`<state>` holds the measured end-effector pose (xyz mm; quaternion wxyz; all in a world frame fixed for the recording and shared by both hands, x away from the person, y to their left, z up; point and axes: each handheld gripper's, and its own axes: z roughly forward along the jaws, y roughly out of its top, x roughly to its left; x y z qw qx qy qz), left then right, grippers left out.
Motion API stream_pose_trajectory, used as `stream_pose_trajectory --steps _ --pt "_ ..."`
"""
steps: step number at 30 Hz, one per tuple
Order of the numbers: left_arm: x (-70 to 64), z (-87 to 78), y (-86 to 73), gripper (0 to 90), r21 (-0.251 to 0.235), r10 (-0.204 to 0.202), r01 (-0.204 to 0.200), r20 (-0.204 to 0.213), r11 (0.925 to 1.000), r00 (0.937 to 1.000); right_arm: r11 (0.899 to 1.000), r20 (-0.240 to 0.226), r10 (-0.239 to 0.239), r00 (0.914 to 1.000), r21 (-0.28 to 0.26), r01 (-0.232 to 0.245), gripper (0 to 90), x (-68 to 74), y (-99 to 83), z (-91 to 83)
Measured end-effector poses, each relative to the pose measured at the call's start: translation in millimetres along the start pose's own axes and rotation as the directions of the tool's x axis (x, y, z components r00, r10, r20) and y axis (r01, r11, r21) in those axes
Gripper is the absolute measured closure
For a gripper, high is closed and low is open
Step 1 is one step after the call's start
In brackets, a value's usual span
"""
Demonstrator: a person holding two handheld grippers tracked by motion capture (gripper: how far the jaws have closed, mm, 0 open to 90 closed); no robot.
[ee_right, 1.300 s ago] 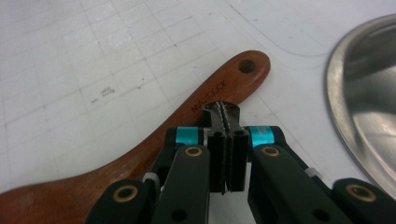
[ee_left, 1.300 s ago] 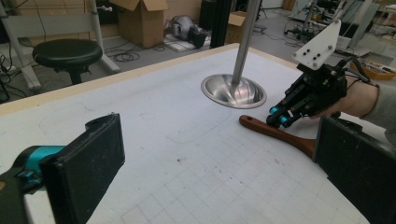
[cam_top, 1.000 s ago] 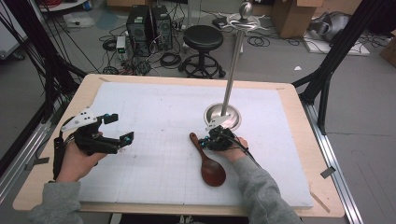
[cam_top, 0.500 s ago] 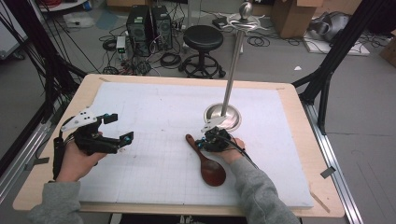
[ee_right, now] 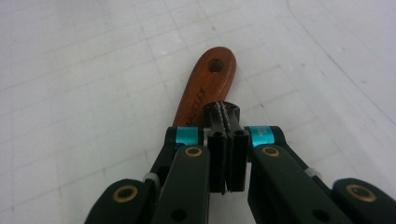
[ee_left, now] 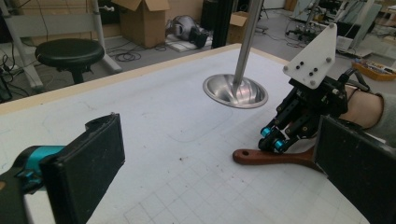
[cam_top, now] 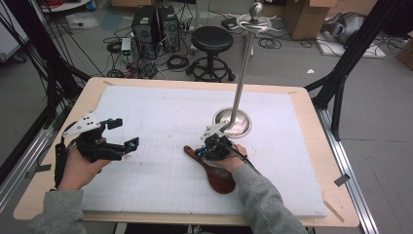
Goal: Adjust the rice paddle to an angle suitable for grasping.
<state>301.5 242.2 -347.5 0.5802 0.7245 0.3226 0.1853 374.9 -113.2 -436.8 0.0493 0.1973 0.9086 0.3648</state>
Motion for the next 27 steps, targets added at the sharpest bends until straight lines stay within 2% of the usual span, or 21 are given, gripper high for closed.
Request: stream_pose_trajectory --steps 7,20,27 --pt "1.1 -2.1 0.0 2.7 -0.004 -0.003 0.003 -0.003 1.0000 1.0000 1.000 -0.015 -0.012 0.9998 0.013 0.012 89.7 7.9 7.9 6.6" --pt "3.1 -4.6 -0.5 2.7 -0.003 -0.013 0.013 -0.012 0.9999 0.9998 0.998 -0.081 -0.052 0.9954 0.030 0.055 89.7 23.1 15.7 13.8" --pt "2.7 -5.3 1.2 2.7 -0.009 -0.003 0.003 -0.010 1.0000 0.9999 0.997 -0.076 -0.062 0.9952 0.031 0.065 89.7 25.9 17.1 12.9"
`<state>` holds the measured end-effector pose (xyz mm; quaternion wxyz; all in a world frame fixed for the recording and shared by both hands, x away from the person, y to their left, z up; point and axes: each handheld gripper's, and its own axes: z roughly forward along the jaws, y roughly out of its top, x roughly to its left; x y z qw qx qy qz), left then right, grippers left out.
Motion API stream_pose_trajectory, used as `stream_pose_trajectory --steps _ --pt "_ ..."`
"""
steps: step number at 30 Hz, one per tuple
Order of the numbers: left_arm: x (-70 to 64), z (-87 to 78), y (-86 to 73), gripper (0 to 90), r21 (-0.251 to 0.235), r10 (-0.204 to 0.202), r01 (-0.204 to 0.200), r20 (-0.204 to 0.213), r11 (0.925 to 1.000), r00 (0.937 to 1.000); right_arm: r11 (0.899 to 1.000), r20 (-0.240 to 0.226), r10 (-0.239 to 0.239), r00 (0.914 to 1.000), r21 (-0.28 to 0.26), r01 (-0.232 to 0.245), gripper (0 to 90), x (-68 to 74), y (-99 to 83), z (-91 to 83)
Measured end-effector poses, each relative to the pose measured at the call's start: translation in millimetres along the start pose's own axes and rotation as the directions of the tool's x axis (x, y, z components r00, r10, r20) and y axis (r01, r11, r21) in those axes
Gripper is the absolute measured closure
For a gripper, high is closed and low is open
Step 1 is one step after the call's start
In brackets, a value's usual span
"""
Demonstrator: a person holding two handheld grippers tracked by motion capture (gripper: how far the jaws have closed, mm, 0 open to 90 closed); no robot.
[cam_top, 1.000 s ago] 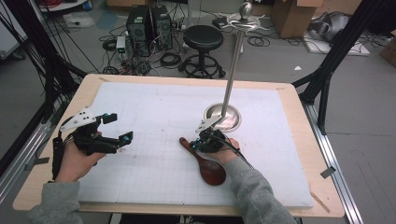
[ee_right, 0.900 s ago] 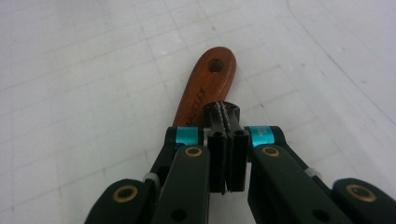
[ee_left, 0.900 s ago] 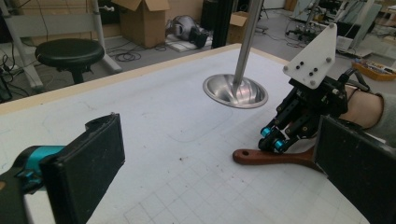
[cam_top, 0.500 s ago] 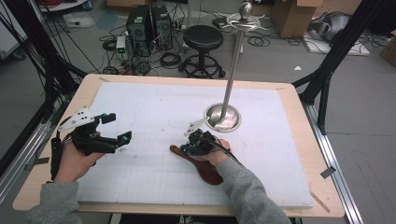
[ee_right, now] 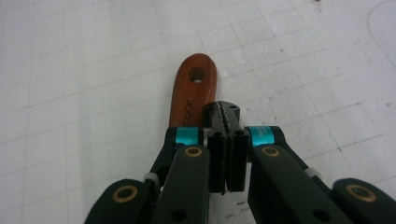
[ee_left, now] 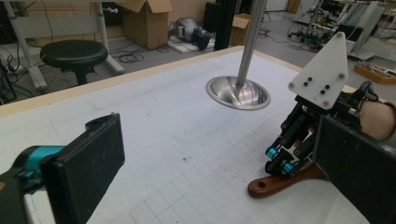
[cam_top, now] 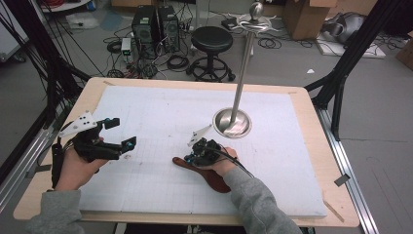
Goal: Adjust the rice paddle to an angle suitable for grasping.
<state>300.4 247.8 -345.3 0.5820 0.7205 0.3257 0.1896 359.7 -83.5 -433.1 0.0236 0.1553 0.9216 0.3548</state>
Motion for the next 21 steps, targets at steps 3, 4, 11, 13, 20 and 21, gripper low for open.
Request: stream_pose_trajectory --steps 3,4,11,13,20,21 --pt "0.7 -0.3 -0.1 2.7 0.002 -0.003 0.003 -0.002 1.0000 1.0000 0.999 0.006 0.008 0.9999 -0.038 -0.008 89.6 1.2 1.7 -5.9" --pt "0.9 -0.4 -0.2 2.7 0.000 -0.002 0.002 -0.004 1.0000 1.0000 0.999 0.010 0.009 0.9999 -0.046 -0.009 89.3 1.7 2.4 -8.6" --pt "0.5 -2.4 -0.6 2.7 0.001 -0.003 0.003 -0.008 1.0000 1.0000 0.996 0.048 0.021 0.9986 -0.084 -0.017 72.8 12.3 0.5 -24.4" --pt "0.4 -3.0 -1.2 2.7 0.001 -0.003 0.003 -0.009 1.0000 1.0000 0.996 0.060 0.015 0.9981 -0.090 -0.010 66.5 16.2 1.3 -28.1" --pt "1.8 0.6 -0.6 2.7 -0.004 -0.010 0.010 0.001 0.9999 0.9999 0.994 0.072 0.050 0.9962 -0.106 -0.042 37.1 23.3 2.2 -37.8" --pt "2.2 2.3 -0.6 2.7 -0.004 -0.013 0.013 0.005 0.9999 0.9999 0.992 0.067 0.070 0.9953 -0.112 -0.062 32.0 23.0 2.2 -39.6"
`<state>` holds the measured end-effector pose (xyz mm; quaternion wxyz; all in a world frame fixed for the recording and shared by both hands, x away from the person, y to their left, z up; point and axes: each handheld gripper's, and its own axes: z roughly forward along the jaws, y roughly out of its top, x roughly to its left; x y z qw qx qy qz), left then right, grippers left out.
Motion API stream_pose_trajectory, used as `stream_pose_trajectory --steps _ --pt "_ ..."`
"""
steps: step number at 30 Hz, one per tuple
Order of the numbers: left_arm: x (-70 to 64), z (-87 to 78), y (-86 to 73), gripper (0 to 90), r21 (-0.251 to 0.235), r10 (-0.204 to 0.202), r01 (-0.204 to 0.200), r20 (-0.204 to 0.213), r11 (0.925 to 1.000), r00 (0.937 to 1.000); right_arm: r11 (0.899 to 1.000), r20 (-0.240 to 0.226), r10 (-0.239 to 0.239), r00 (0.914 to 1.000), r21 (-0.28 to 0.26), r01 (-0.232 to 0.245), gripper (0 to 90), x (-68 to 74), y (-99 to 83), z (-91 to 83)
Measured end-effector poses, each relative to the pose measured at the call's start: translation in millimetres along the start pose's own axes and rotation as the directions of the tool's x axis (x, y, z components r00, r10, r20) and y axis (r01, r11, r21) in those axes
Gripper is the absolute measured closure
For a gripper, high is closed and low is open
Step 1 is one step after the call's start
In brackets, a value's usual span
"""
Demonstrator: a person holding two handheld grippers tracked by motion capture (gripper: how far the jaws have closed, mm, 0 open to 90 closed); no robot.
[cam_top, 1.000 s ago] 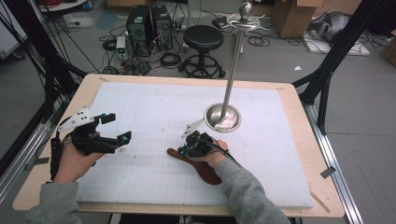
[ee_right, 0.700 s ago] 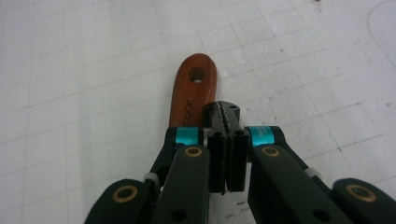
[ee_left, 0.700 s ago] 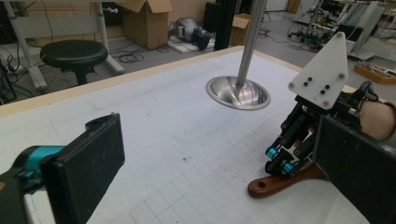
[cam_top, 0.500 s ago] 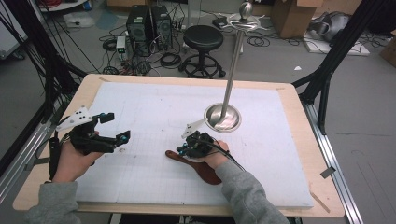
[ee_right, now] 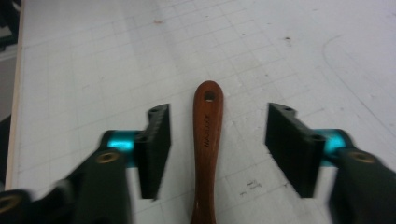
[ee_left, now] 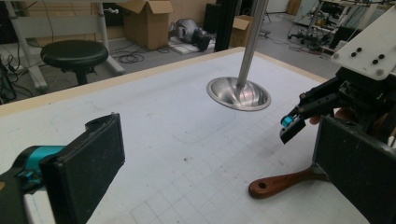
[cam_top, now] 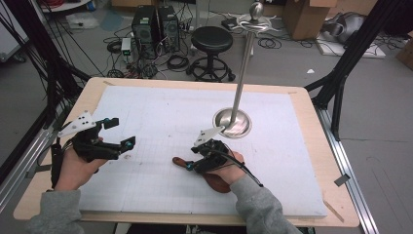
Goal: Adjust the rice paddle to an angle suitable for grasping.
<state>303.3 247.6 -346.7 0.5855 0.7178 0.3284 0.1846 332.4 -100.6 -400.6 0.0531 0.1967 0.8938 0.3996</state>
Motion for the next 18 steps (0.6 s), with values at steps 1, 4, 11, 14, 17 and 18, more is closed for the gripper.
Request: stream_pose_trajectory --steps 1,4,11,14,17,18 --pt "0.5 1.9 -0.1 2.7 0.003 0.001 -0.001 0.004 1.0000 1.0000 1.000 -0.011 0.027 0.9996 -0.003 -0.027 28.7 -0.2 0.1 -2.0" --pt "0.8 8.9 -1.3 2.7 0.011 -0.006 0.006 0.019 0.9999 0.9998 0.999 0.000 0.035 0.9994 -0.003 -0.035 16.0 -0.6 -1.1 -6.4" --pt "0.1 10.9 -2.2 2.7 0.012 -0.002 0.002 0.018 0.9999 0.9998 0.997 -0.003 0.071 0.9975 0.015 -0.071 0.3 -7.5 -6.7 -12.0" --pt "-0.6 7.5 -0.8 2.7 0.005 0.001 -0.001 0.016 1.0000 0.9999 0.998 0.000 0.064 0.9979 0.022 -0.064 0.4 -5.2 -6.3 -13.1" --pt "-0.6 6.1 -1.0 2.7 0.003 0.001 -0.001 0.014 1.0000 0.9999 0.998 0.007 0.041 0.9991 0.050 -0.042 0.4 -2.5 -6.4 -10.2" --pt "-0.8 5.8 -1.2 2.7 0.005 0.000 0.000 0.012 1.0000 0.9999 0.998 0.010 0.036 0.9993 0.057 -0.037 0.5 -1.8 -6.4 -9.2"
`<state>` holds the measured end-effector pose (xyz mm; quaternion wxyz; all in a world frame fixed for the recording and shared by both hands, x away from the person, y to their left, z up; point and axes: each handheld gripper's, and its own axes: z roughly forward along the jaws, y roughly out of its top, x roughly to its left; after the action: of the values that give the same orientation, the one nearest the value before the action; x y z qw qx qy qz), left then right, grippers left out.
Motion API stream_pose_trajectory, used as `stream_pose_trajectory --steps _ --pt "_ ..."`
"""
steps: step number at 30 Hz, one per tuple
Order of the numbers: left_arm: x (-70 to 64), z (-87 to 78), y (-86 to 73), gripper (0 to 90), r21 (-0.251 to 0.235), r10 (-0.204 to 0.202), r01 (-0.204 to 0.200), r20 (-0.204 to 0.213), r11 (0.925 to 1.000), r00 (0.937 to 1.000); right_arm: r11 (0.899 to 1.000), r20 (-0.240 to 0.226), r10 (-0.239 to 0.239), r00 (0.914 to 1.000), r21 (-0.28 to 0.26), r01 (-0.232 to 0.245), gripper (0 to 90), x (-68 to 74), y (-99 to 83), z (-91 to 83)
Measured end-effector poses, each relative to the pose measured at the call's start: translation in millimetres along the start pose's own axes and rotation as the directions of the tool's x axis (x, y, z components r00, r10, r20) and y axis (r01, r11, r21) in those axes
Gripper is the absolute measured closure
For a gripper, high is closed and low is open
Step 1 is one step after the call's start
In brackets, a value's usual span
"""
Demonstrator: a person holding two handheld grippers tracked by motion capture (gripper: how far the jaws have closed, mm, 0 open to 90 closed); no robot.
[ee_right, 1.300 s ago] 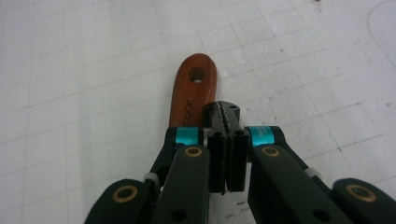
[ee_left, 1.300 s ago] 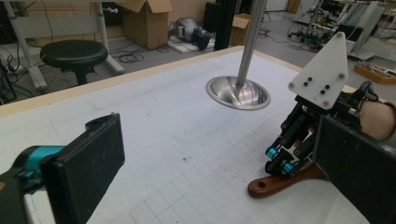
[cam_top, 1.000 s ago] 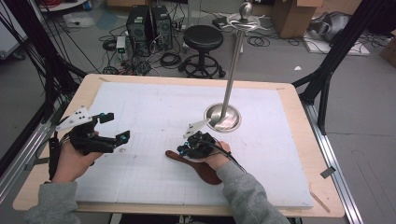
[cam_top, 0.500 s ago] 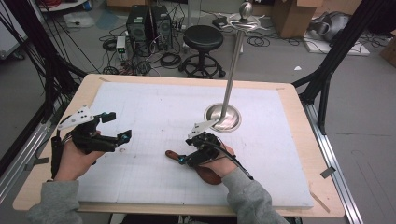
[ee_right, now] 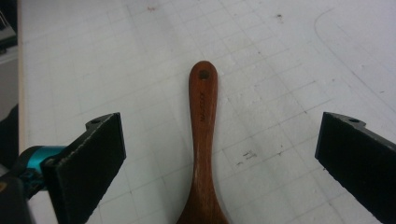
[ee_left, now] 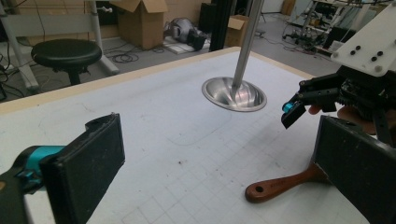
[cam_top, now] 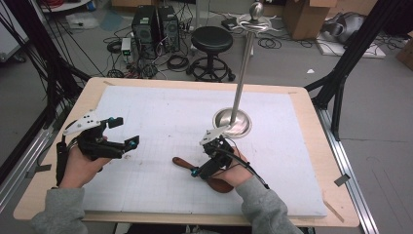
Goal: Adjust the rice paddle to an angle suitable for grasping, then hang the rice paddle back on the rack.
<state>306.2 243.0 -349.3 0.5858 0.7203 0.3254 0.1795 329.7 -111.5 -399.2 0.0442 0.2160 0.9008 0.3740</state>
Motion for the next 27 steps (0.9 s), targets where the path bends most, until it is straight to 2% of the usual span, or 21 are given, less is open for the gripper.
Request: stream_pose_trajectory --steps 3,6,10,17,19,23,27 --pt "0.1 -2.8 0.5 2.7 0.010 0.006 -0.006 -0.014 0.9999 0.9999 1.000 -0.037 -0.017 0.9992 0.007 0.018 5.8 2.0 0.2 2.1" --pt "-1.6 -7.0 2.7 2.7 -0.004 0.011 -0.011 -0.018 0.9999 0.9998 1.000 -0.038 -0.029 0.9989 0.011 0.030 5.8 3.8 1.0 3.9" --pt "-5.6 -9.0 4.9 2.7 -0.015 0.017 -0.017 -0.015 0.9997 0.9998 0.999 -0.018 -0.034 0.9993 0.041 0.034 5.8 5.7 1.9 6.2" --pt "-10.1 -11.3 5.3 2.7 0.003 0.045 -0.045 -0.029 0.9990 0.9986 0.993 0.025 -0.049 0.9985 0.106 0.046 5.8 9.4 4.7 14.8" --pt "-10.8 -12.6 5.0 2.7 0.010 0.051 -0.051 -0.034 0.9986 0.9981 0.991 0.024 -0.048 0.9986 0.125 0.045 5.8 11.0 6.4 17.5" --pt "-11.7 -15.7 4.2 2.7 0.016 0.056 -0.055 -0.049 0.9984 0.9972 0.986 0.043 -0.066 0.9969 0.153 0.058 5.8 13.3 8.7 22.1" --pt "-11.2 -18.4 4.9 2.7 0.005 0.052 -0.052 -0.044 0.9986 0.9977 0.982 0.051 -0.069 0.9963 0.181 0.059 6.1 14.8 10.2 25.2"
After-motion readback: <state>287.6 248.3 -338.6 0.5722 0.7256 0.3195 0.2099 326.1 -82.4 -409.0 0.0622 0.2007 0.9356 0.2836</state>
